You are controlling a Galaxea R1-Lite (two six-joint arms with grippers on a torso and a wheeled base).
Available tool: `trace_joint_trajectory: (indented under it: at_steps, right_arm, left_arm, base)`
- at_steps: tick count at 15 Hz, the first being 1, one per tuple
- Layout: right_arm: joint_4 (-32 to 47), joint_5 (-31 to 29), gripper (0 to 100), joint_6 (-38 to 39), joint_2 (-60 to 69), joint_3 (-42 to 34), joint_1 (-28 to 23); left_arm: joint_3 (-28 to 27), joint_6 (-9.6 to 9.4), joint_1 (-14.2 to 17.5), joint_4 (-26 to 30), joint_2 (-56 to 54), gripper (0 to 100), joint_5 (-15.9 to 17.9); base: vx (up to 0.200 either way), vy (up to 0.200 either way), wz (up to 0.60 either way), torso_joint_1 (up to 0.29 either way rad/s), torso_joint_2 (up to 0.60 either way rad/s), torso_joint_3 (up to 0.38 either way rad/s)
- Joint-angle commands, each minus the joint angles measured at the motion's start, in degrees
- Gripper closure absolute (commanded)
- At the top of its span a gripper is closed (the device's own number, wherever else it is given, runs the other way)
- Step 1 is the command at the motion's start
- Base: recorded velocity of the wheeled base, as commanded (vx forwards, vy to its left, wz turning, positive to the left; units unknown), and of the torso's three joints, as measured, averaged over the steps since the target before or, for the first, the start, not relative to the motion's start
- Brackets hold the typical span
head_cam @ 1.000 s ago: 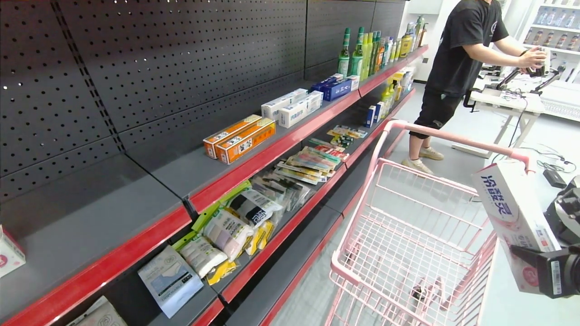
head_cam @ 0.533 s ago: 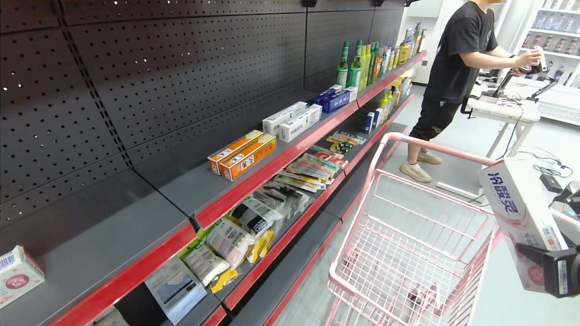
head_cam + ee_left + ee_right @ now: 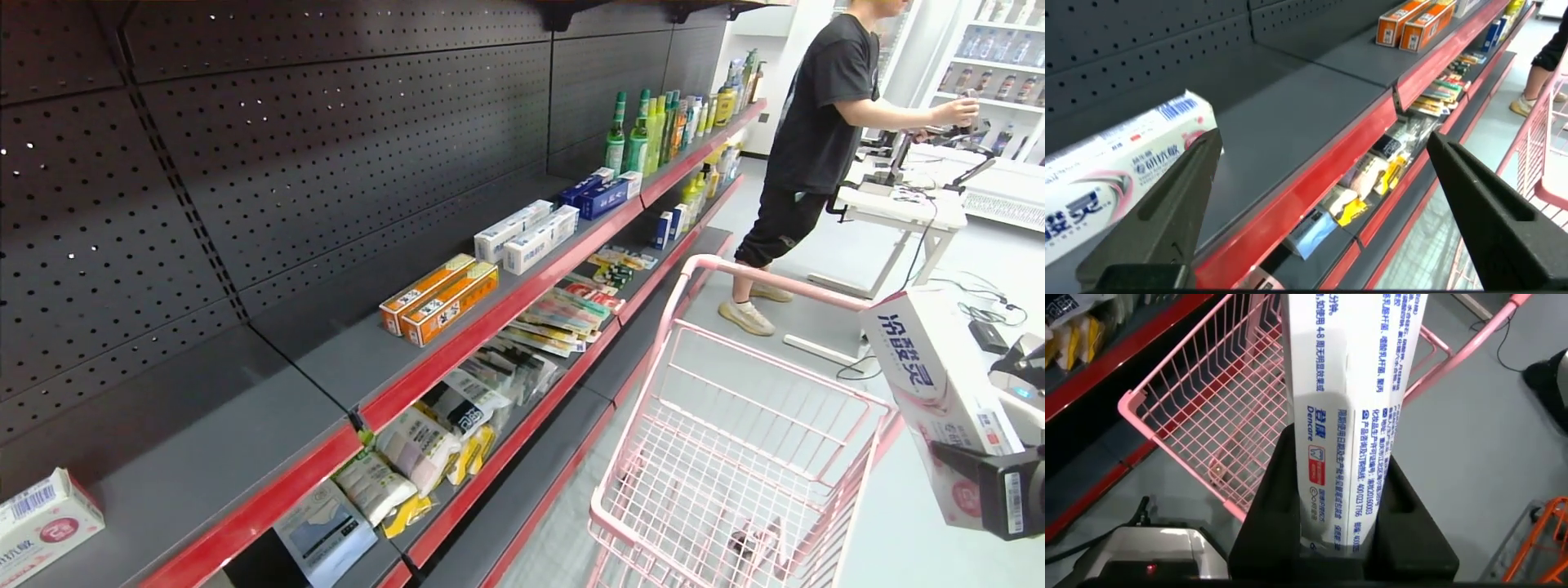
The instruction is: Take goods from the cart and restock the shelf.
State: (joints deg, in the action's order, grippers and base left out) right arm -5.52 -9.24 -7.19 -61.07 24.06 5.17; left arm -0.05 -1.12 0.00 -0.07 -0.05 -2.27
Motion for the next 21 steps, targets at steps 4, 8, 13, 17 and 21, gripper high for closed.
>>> trace_joint_trajectory:
  at_steps: [4,8,13,17,21]
  right_arm:
    - [0.0,0.0,100,0.0,-0.2,-0.3,0.0]
    - [0.0,0.0,100,-0.1,-0.3,-0.4,0.0]
    - [0.0,0.1,100,-0.6,-0.4,-0.4,0.0]
    - [-0.1,0.1,100,-0.9,-0.9,-0.3,0.0]
    - [-0.1,0.0,100,-1.7,-1.0,-0.4,0.0]
  left_arm:
    - [0.0,-0.02,0.0,0.0,0.0,0,0.0]
    - [0.0,-0.02,0.0,0.0,0.0,0,0.0]
    - [0.0,-0.02,0.0,0.0,0.0,0,0.0]
    - [0.0,-0.02,0.0,0.0,0.0,0,0.0]
    - [0.0,-0.02,0.0,0.0,0.0,0,0.0]
  base:
    - [0.0,0.0,0.0,0.158,-0.35,-0.187]
    - [0.0,0.0,0.0,0.134,-0.3,-0.162]
    - [0.0,0.0,0.0,0.101,-0.21,-0.107]
    - [0.0,0.0,0.0,0.087,-0.17,-0.09]
    - [0.0,0.0,0.0,0.037,-0.08,-0.044]
